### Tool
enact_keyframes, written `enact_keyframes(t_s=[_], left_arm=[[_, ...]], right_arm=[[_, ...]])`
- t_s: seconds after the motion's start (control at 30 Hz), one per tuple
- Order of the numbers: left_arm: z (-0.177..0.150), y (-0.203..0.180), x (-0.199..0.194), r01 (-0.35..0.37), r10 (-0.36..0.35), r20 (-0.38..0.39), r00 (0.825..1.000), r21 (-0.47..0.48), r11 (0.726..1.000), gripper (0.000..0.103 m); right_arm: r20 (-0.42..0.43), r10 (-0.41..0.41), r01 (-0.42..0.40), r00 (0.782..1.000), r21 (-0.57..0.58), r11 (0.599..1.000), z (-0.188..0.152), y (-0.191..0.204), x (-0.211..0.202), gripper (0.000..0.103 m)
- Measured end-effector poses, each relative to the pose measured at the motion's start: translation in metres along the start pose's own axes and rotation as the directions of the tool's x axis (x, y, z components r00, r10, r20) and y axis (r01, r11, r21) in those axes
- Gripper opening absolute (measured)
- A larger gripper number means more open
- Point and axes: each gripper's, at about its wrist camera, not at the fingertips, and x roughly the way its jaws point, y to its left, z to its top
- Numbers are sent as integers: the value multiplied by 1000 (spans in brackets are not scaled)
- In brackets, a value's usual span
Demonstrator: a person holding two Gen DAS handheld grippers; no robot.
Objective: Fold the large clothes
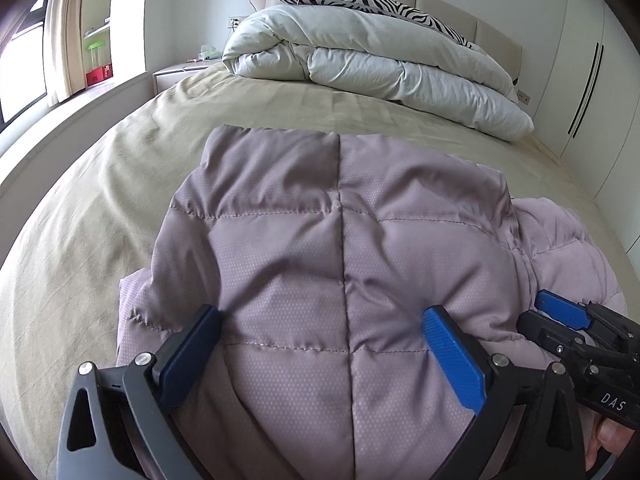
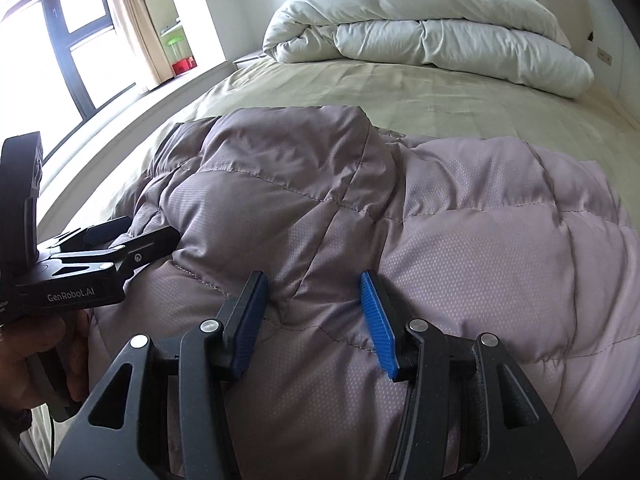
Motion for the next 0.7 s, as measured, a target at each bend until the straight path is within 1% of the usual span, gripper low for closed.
enact_keyframes(t_s=[0.03,0.1,0.17,0.23,0.27,0.3,0.33,0.37,0.4,0.43,0.47,0.5,0.57,0.63,0.7], left_arm=[[1,0,-5,-2,2,-9,1000,-10,1000,103],[3,-3,-23,-3,3,-8,1000,-21,1000,99],[3,-13,-45,23,-23,37,999,7,1000,98],[1,-29,-63,38,-43,87,995,54,998,98],[1,-37,-67,39,-47,98,994,83,996,99],[0,-45,-65,36,-47,91,995,109,993,99],[-1,-51,-59,28,-38,71,997,127,991,99],[-3,-55,-49,15,-20,41,999,137,991,100],[-6,-55,-40,11,-13,15,1000,126,992,100],[-9,-52,-33,21,-22,7,1000,98,995,103],[-13,-48,-29,35,-36,9,999,75,997,103],[-15,-46,-27,40,-41,13,999,67,997,103],[-16,-48,-24,38,-39,15,999,79,996,103],[-16,-47,-20,42,-44,13,999,82,996,103],[-17,-45,-16,57,-58,13,998,68,996,103]], right_arm=[[-2,11,-11,1000,4,1000,3,-2,-2,47],[-2,37,-37,999,24,999,7,-6,-19,47],[47,41,-44,998,63,997,7,-17,-46,47],[125,2,-15,992,107,994,1,-34,-78,49],[155,-17,-4,988,138,990,-2,-46,-92,53],[168,-42,14,985,168,986,-7,-58,-102,55],[160,-77,46,984,191,980,-12,-69,-108,61],[133,-109,79,985,208,975,-18,-81,-109,62],[95,-127,103,987,221,970,-24,-92,-105,62],[46,-131,117,990,227,967,-31,-103,-98,62],[32,-113,103,993,217,971,-38,-111,-93,62],[55,-106,94,993,188,978,-46,-113,-92,62],[87,-135,125,987,120,985,-55,-109,-89,63],[92,-167,158,982,103,982,-59,-106,-83,64],[100,-172,160,980,114,980,-60,-108,-78,65]])
